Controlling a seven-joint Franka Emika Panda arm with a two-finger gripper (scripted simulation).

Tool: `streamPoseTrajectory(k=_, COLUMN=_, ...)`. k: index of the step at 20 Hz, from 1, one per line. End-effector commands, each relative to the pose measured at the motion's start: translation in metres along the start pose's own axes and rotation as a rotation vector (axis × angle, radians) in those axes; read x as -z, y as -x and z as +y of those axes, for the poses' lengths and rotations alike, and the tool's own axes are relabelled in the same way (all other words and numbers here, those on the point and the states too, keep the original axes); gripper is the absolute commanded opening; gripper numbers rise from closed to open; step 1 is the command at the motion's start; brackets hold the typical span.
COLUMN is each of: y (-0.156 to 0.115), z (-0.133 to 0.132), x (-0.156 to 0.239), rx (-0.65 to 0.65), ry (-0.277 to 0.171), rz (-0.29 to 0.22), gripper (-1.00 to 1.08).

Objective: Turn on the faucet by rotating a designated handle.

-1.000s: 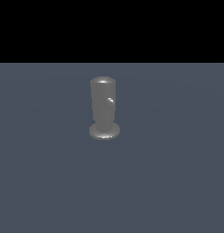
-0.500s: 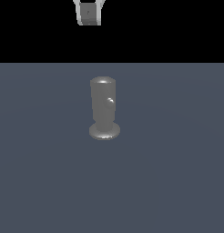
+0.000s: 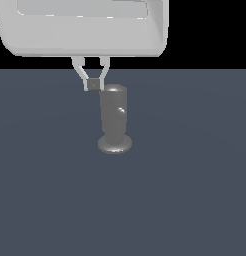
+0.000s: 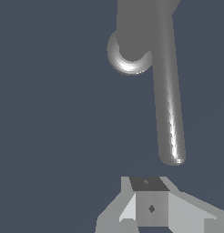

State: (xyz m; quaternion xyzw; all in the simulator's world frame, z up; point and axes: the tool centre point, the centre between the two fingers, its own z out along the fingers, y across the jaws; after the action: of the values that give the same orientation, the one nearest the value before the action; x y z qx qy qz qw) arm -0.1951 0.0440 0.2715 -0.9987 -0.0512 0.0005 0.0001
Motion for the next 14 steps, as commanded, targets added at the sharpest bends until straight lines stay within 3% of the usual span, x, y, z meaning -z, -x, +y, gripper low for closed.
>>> streamPoseTrajectory(k=1, y=-0.004, z=-0.003, x=-0.015, rx=0.008, ry=0.0, rz=0.001, gripper=-1.0)
streamPoseTrajectory(k=14, y=-0.017, z=-0.01, x=-0.051, rx=0.027, ry=0.0, rz=0.001, gripper=-1.0)
